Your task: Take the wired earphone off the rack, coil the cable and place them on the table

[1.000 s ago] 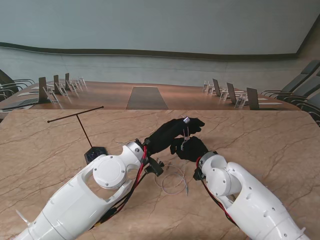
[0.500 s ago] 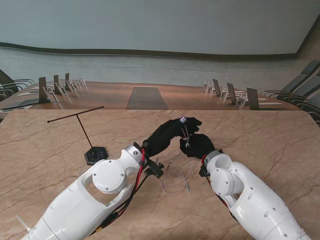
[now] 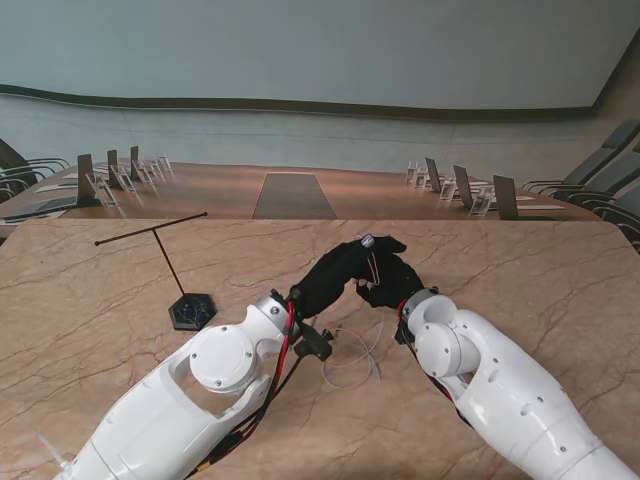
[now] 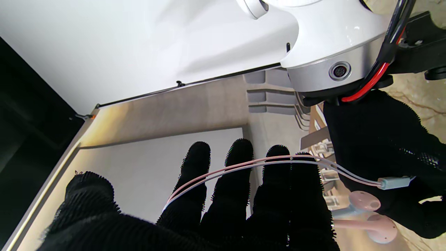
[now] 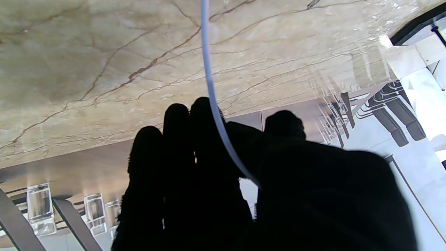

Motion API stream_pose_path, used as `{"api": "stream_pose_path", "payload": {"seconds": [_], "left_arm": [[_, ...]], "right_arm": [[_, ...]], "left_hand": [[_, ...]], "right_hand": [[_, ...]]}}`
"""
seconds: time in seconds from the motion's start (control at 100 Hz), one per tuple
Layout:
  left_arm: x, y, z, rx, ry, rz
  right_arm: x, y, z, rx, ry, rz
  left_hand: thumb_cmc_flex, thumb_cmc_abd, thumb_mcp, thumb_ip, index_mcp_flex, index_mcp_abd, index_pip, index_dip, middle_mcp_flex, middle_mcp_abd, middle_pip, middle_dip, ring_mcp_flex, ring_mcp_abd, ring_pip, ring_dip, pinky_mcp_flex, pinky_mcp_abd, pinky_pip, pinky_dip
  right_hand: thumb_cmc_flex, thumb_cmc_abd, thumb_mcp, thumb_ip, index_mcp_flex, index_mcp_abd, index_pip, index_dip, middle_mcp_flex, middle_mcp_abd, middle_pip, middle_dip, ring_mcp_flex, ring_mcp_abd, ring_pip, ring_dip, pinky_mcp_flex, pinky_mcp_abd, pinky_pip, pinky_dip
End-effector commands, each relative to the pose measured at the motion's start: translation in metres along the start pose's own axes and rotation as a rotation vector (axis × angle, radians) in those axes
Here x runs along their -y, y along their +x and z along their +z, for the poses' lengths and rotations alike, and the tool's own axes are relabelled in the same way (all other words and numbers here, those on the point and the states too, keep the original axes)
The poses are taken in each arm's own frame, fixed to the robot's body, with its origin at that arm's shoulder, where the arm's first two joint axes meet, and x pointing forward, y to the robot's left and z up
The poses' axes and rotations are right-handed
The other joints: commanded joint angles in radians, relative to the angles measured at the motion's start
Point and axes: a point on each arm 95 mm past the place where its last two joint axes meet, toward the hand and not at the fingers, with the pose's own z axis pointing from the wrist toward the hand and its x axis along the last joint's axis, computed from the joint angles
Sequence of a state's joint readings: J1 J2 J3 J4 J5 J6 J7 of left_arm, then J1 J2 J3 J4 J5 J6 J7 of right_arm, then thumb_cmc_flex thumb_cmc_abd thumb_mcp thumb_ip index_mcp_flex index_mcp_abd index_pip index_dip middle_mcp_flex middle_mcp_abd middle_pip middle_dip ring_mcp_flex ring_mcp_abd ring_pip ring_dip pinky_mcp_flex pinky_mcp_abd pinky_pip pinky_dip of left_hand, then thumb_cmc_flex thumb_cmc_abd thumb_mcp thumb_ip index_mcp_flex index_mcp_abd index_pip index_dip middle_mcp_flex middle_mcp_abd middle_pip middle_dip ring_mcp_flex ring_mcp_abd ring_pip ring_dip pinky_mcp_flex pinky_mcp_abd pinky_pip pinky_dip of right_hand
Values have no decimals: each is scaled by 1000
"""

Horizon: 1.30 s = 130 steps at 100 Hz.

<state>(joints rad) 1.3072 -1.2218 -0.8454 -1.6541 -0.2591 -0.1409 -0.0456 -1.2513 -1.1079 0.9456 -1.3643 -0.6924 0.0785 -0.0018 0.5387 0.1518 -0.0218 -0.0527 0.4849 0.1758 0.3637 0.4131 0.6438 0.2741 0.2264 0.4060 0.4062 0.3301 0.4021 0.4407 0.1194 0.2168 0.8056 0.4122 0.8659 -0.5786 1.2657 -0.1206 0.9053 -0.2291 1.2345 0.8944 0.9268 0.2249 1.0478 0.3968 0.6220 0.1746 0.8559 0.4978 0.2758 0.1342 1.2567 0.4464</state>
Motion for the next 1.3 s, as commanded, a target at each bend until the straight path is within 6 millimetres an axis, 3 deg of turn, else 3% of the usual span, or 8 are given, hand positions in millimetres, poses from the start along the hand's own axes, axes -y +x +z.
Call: {"api": "stream_pose_path", "payload": {"seconds": [0.0, 0.34, 0.62, 0.71, 0.86, 0.97, 1.18, 1.29], "left_arm": [[-3, -1, -2, 1, 6, -14], [-8, -3, -5, 7, -24, -28], [-12, -10, -8, 43, -63, -28], [-12, -14, -9, 57, -68, -26], [-13, -20, -11, 81, -71, -20], [-13, -24, -11, 96, -74, -17], [-11, -30, -12, 121, -66, -2], [-9, -33, -12, 130, -63, 5]], "right_arm": [[-2, 2, 2, 0, -6, -7], [-20, 3, 13, 9, -38, -11], [-55, -4, 23, 10, -142, -1], [-70, -5, 24, -2, -187, 1], [-95, -7, 20, -31, -245, -15], [-110, -7, 13, -58, -282, -28], [-128, -3, -7, -135, -313, -64], [-133, 0, -18, -174, -314, -96]], "left_hand": [[25, 38, -16, -1, -10, -37, 30, 9, -18, -7, 33, 8, 24, 22, 22, 13, 20, -3, 43, 20], [-10, 42, -26, 0, -6, -30, 33, 9, 21, 3, 49, 12, 66, 40, 31, 14, 50, 26, 66, 29], [-40, 43, -19, 4, 25, -7, 36, 5, 84, 26, 73, 14, 124, 70, 46, 11, 83, 76, 92, 42], [-40, 46, -17, 5, 40, -1, 41, 6, 100, 29, 79, 14, 138, 73, 52, 12, 89, 86, 101, 46], [-32, 53, -14, 3, 55, 10, 45, 5, 118, 44, 87, 14, 150, 84, 57, 13, 89, 101, 107, 50], [-30, 61, -15, 2, 64, 14, 52, 6, 132, 54, 101, 22, 161, 92, 64, 17, 87, 118, 115, 55], [-22, 64, -18, 0, 78, 20, 63, 7, 154, 63, 135, 69, 177, 105, 85, 46, 73, 140, 150, 76], [-26, 60, -19, 1, 83, 22, 65, 7, 162, 63, 140, 80, 181, 108, 90, 55, 70, 142, 157, 81]], "right_hand": [[63, -48, 60, -46, 24, -22, 47, 22, 14, 62, 36, 16, 33, 22, 37, 15, -1, 0, 39, 12], [57, -51, 61, -37, -16, -6, -2, -4, 14, 77, 42, 6, 41, 27, 52, 9, 5, 8, 57, 8], [48, -43, 42, -32, -52, 22, -48, -82, 7, 97, 56, 2, 45, 39, 78, 3, 12, 24, 70, 30], [37, -26, 9, -22, -80, 42, -87, -139, 1, 103, 60, 1, 43, 40, 85, 1, 13, 26, 68, 35], [-11, 55, -125, 24, -156, 49, -52, -417, -17, 108, 72, 16, 33, 25, 97, 11, 8, 27, 63, 44], [-39, 87, -172, 39, -167, 56, -26, -482, -17, 112, 88, 36, 35, 17, 108, 27, 7, 33, 63, 47], [-102, -22, -35, 43, -87, 44, 14, -366, -56, 111, 29, 28, -33, 9, 60, 39, -47, 15, 21, 50], [-138, -18, 9, 65, -63, 59, 4, -350, -121, 35, -151, -37, -122, -44, -62, -16, -92, -47, -40, 34]]}}
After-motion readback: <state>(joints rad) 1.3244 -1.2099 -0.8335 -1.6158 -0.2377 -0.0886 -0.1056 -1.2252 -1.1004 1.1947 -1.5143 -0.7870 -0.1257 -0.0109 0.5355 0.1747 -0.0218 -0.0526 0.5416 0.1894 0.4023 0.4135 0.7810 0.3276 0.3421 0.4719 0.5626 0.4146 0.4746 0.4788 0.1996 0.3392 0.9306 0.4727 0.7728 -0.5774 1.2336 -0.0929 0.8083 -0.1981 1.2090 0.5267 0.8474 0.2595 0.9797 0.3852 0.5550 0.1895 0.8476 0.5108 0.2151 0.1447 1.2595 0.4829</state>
